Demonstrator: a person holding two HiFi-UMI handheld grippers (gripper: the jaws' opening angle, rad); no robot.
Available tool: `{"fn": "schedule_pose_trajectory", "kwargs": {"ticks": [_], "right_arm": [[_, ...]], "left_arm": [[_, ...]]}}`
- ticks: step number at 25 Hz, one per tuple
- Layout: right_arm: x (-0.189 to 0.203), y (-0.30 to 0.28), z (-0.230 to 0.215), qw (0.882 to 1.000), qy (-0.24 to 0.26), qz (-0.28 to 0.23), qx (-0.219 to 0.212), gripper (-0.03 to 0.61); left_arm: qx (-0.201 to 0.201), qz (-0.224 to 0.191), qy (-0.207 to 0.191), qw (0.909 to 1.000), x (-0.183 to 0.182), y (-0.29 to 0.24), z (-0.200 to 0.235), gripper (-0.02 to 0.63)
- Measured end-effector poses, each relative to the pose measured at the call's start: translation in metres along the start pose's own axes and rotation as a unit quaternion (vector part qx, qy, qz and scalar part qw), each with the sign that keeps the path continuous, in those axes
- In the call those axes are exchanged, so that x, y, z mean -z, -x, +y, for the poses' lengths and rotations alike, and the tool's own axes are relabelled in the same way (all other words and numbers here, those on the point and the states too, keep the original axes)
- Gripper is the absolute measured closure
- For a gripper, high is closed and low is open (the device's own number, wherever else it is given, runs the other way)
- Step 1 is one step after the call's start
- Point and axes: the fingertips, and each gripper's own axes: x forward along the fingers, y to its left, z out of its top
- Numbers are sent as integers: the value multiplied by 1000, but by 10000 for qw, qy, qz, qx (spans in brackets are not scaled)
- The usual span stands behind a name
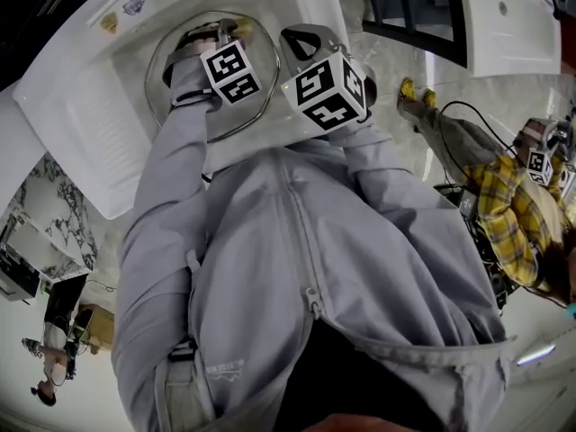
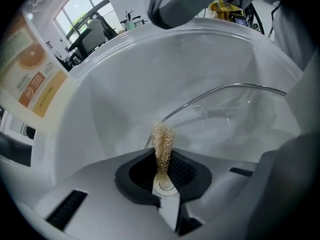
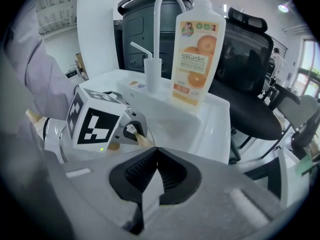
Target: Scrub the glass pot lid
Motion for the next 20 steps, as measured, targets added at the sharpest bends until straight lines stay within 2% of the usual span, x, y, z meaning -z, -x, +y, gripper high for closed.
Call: {"fn": "schedule_pose_trajectory", "kwargs": {"ticks": [10, 20], "right_arm": [[3, 8, 9, 10000, 71, -24, -5, 574], [0, 20, 22, 9998, 160, -114, -6, 574]], "left_arm": [[84, -35, -857, 9963, -17, 15, -42, 577], [187, -157, -1143, 9932, -23, 44, -77, 577]]}}
